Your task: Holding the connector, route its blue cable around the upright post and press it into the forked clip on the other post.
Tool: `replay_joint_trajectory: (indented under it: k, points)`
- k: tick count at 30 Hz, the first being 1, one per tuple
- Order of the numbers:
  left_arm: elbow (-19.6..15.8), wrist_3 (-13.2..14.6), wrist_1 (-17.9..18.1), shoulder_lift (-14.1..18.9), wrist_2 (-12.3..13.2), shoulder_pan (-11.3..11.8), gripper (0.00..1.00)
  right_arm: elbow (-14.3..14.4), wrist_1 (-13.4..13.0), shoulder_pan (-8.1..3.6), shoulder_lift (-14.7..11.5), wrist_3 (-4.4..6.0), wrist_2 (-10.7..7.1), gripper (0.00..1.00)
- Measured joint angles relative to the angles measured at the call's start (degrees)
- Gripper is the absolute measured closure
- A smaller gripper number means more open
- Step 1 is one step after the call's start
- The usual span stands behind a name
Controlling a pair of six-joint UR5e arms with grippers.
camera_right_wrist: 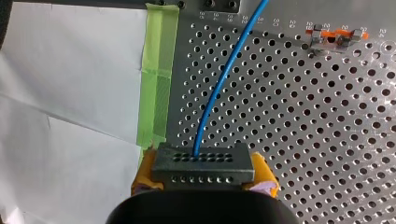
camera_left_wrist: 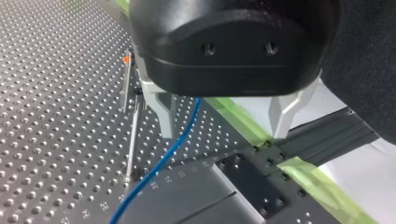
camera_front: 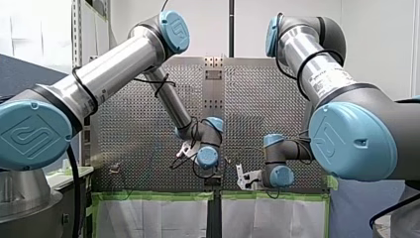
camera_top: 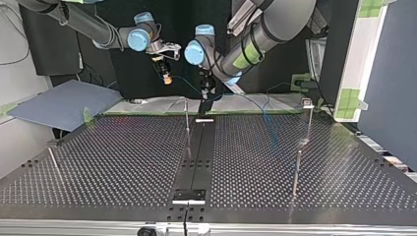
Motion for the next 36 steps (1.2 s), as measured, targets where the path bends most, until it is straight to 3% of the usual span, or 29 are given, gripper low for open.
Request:
replay_joint_trajectory:
  k: [13, 21, 28, 36]
  points:
    - [0.1, 1.7, 1.1, -0.3, 1.4, 1.1, 0.0, 0.0, 0.1, 0.4, 0.0, 0.04, 0.0, 1.0]
    - [2.6, 3.2, 0.2, -3.0, 2.0, 0.4, 0.0, 0.0, 0.0, 0.42, 0.0, -0.18, -0.03, 1.0]
    - [5.9, 3.2, 1.0, -6.4, 2.4, 1.0, 0.0, -0.1, 0.1, 0.42, 0.0, -0.47, -0.16, 1.0]
    - [6.5, 1.2, 0.9, -7.0, 2.2, 2.0, 0.0, -0.4, 0.1, 0.43, 0.0, -0.53, -0.18, 1.0]
